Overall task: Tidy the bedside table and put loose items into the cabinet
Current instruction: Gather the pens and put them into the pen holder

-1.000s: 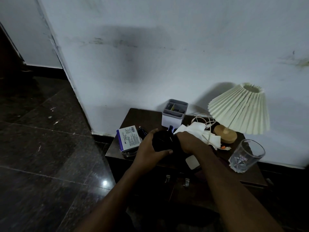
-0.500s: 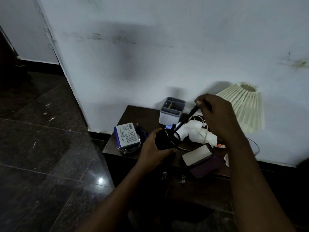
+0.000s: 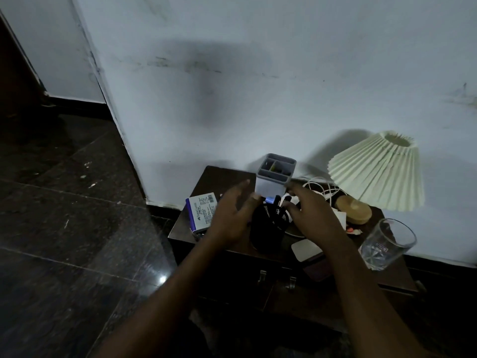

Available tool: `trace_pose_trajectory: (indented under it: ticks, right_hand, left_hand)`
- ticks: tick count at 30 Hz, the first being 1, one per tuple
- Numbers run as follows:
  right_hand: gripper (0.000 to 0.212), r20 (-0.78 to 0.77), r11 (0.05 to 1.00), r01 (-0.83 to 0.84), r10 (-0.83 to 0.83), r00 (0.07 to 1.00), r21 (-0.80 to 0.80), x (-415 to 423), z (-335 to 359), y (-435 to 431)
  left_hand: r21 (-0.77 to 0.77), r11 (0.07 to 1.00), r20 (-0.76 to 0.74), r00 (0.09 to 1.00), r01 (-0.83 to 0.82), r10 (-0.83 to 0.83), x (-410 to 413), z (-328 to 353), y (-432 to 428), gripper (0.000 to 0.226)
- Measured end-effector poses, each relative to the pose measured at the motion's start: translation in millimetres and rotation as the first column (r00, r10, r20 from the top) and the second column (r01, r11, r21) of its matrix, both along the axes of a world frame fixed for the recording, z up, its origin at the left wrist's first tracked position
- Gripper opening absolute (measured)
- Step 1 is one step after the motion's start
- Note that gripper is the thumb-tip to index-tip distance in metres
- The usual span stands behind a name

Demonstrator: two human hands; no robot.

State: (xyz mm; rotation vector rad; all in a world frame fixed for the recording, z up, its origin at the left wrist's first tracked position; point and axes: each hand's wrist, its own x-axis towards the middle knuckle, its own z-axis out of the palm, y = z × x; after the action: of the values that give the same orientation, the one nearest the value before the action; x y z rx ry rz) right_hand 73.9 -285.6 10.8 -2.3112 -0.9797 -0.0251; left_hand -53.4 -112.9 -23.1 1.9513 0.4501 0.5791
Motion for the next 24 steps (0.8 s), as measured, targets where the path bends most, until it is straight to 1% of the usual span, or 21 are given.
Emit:
trace_pose_trajectory:
  ticks: [1,2,3,4,5,6,7,8,10,13,15,17,19,20,21,22,23,24]
  right_hand:
    - [0.037,-0.018,0.999,0.016,-0.015,1.000,0.041,-1.1,-1.3,-1.7]
    - [0.035,-0.038,0.997,0.039,-0.036,0.999,0.074,-2.9,-2.5,-3.4]
    - [0.035,-0.059,0.994,0.066,-0.061,0.996,0.088,-5.3,-3.8,-4.9]
    - [0.037,-0.086,0.992,0.097,-0.090,0.992,0.081,-7.9,-5.4,-6.0]
    - [0.041,-0.118,0.990,0.126,-0.118,0.986,0.056,-10.4,-8.1,-6.6]
    - [0.044,-0.152,0.989,0.149,-0.145,0.978,0.021,-12.9,-11.0,-6.2]
    - [0.043,-0.184,0.986,0.166,-0.165,0.969,-0.011,-15.7,-14.5,-4.9]
    - [0.039,-0.204,0.983,0.178,-0.181,0.962,-0.035,-18.3,-17.4,-3.2]
    - [0.030,-0.216,0.980,0.187,-0.197,0.956,-0.064,-22.4,-20.1,1.9]
    - [0.023,-0.275,0.977,0.208,-0.215,0.937,-0.055,-24.0,-19.9,7.7]
    - [0.023,-0.307,0.973,0.230,-0.229,0.924,-0.032,-24.0,-19.7,8.5]
    - [0.021,-0.322,0.970,0.243,-0.236,0.917,-0.021,-24.1,-19.4,7.9]
    - [0.016,-0.389,0.970,0.244,-0.217,0.895,0.021,-25.2,-18.7,7.4]
    - [0.015,-0.426,0.968,0.246,-0.203,0.882,0.047,-25.5,-18.7,7.1]
    - [0.014,-0.453,0.965,0.251,-0.193,0.870,0.071,-25.9,-19.0,6.7]
    - [0.013,-0.473,0.962,0.259,-0.187,0.861,0.090,-26.1,-19.5,6.4]
    - [0.012,-0.490,0.957,0.269,-0.184,0.852,0.109,-26.8,-20.4,5.8]
    - [0.012,-0.502,0.950,0.283,-0.183,0.845,0.129,-27.3,-21.5,5.5]
  left_hand:
    - [0.114,0.991,-0.025,0.997,-0.075,0.078,9.6,6.0,17.6,0.040]
    - [0.254,0.963,-0.104,0.987,-0.093,0.123,20.4,12.4,35.0,0.030]
    - [0.395,0.918,-0.230,0.963,-0.037,0.137,30.2,20.0,48.3,0.027]
    - [0.497,0.864,-0.375,0.918,0.084,0.127,40.6,24.8,58.6,0.026]
    - [0.549,0.803,-0.514,0.851,0.234,0.104,50.3,26.5,64.2,0.026]
    - [0.564,0.738,-0.626,0.775,0.371,0.088,59.8,25.5,65.2,0.025]
    - [0.560,0.679,-0.709,0.698,0.474,0.097,67.4,22.8,62.0,0.024]
    - [0.553,0.635,-0.759,0.640,0.539,0.118,75.1,17.8,57.7,0.024]
    - [0.532,0.589,-0.807,0.575,0.609,0.134,88.0,7.3,51.3,0.029]
    - [0.479,0.574,-0.844,0.529,0.665,0.091,100.3,-2.1,50.7,0.041]
    - [0.468,0.588,-0.838,0.542,0.659,0.060,102.8,-4.8,52.2,0.041]
    - [0.484,0.597,-0.815,0.577,0.639,0.043,102.7,-3.0,54.3,0.035]
    - [0.516,0.618,-0.767,0.641,0.594,0.025,100.6,4.3,60.6,0.027]
    - [0.540,0.645,-0.711,0.703,0.541,0.005,99.8,10.8,64.4,0.024]
    - [0.564,0.689,-0.618,0.786,0.455,-0.012,98.3,19.6,67.4,0.021]
    - [0.581,0.745,-0.483,0.876,0.327,-0.008,95.5,30.0,69.6,0.018]
    - [0.569,0.804,-0.323,0.946,0.173,0.025,91.9,41.7,70.9,0.015]
    - [0.515,0.857,-0.172,0.983,0.035,0.063,87.2,54.1,71.3,0.012]
